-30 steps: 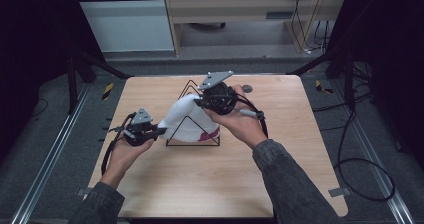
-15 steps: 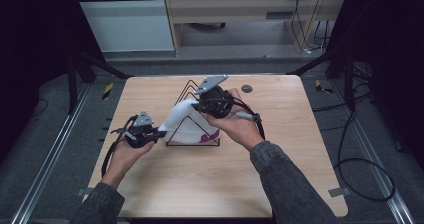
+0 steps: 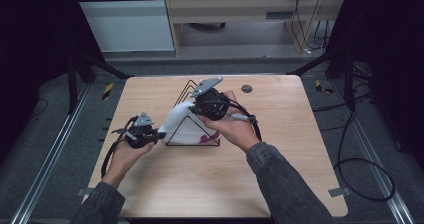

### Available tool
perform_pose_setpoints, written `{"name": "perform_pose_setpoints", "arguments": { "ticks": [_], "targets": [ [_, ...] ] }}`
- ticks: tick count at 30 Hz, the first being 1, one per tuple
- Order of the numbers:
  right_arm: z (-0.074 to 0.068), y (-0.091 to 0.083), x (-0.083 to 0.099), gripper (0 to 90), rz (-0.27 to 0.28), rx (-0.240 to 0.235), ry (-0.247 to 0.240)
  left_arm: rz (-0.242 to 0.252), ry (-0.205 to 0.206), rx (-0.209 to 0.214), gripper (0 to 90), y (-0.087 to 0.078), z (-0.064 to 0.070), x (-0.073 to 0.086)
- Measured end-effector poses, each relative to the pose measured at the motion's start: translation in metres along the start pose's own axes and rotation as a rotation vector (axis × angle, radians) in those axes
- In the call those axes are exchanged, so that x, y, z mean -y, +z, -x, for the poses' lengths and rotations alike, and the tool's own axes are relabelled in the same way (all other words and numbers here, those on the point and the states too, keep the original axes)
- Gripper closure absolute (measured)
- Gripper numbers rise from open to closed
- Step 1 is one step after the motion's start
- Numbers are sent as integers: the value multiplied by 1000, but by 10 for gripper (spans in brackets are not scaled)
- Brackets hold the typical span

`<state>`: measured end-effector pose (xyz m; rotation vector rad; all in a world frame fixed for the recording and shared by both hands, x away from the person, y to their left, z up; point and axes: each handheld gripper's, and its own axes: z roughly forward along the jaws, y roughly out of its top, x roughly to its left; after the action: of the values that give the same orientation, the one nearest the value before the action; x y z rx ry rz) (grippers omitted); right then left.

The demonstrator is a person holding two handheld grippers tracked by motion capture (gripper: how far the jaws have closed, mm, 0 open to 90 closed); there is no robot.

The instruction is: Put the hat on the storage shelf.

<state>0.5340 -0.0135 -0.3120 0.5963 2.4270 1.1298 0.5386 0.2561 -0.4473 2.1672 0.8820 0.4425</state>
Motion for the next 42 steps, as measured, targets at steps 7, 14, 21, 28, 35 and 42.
{"name": "perform_pose_setpoints", "arguments": {
  "ticks": [7, 14, 21, 28, 35, 42],
  "targets": [
    [-4, 4, -1, 805, -3, -12, -2, -14, 3, -2, 749, 0, 0, 2],
    [-5, 7, -2, 799, -12, -19, -5, -14, 19, -16, 729, -5, 2, 1],
    [-4, 9, -1, 797, -13, -18, 10, 12, 15, -34, 694, -13, 4, -1],
    [-4, 10, -1, 765, -12, -19, 9, 20, -16, -52, 557, -21, 2, -2],
    [-4, 7, 0, 688, 0, -21, 18, 27, -85, -86, 159, -25, 4, 0],
    [-5, 4, 4, 553, 12, -1, 28, 91, -112, -77, 39, -32, 7, 4]
  ]
}}
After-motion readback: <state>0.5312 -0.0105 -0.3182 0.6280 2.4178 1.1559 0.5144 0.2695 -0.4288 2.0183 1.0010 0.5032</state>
